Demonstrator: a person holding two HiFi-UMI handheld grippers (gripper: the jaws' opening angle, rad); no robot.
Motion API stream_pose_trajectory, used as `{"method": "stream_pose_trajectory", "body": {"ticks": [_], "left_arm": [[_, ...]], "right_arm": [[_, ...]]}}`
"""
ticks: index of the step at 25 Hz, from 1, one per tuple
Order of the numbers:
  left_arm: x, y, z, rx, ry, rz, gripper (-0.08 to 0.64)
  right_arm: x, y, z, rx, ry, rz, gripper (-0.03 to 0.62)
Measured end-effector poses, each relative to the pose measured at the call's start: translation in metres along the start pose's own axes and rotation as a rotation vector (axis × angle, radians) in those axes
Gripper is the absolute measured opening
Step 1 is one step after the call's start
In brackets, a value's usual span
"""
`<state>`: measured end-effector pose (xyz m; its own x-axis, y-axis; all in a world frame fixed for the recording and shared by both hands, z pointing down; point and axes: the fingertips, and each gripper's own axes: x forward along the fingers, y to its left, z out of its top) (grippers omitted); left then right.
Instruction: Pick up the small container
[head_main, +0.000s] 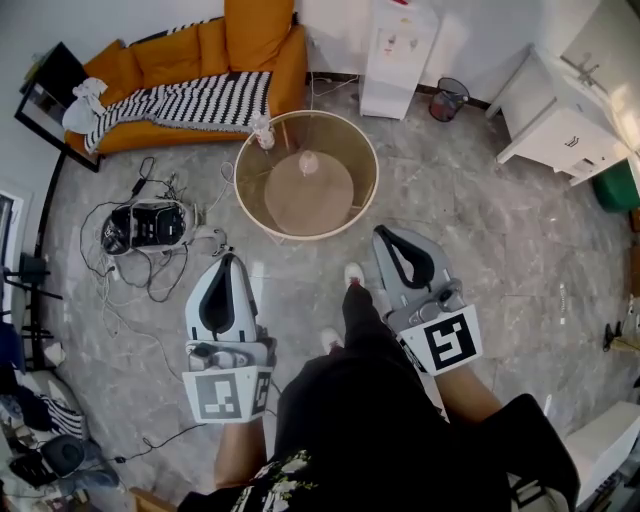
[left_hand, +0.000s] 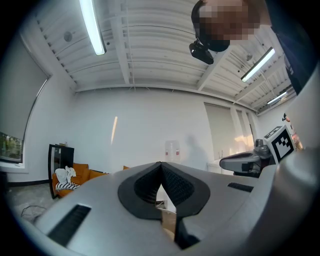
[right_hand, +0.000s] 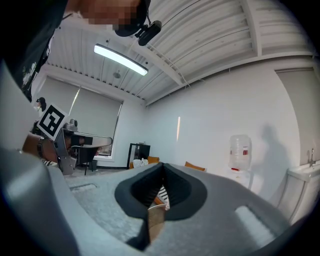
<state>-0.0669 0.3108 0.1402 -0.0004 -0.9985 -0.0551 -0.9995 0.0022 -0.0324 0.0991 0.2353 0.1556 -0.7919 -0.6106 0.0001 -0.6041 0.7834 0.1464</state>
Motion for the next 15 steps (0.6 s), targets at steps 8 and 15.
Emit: {"method": "stream_pose_trajectory", "body": {"ticks": [8,15], "left_arm": [[0.072,0.005,-0.001,0.002,-0.003,0.016,0.006],[0.134,0.019,0.007,0.027,-0.033,0.041,0.006]], "right_arm": [[0.053,-0.052,0.004,0.005,-0.042,0.033,-0.004],[0.109,-0.091,0.000,-0.003,-0.049,0.068,-0.003]]}}
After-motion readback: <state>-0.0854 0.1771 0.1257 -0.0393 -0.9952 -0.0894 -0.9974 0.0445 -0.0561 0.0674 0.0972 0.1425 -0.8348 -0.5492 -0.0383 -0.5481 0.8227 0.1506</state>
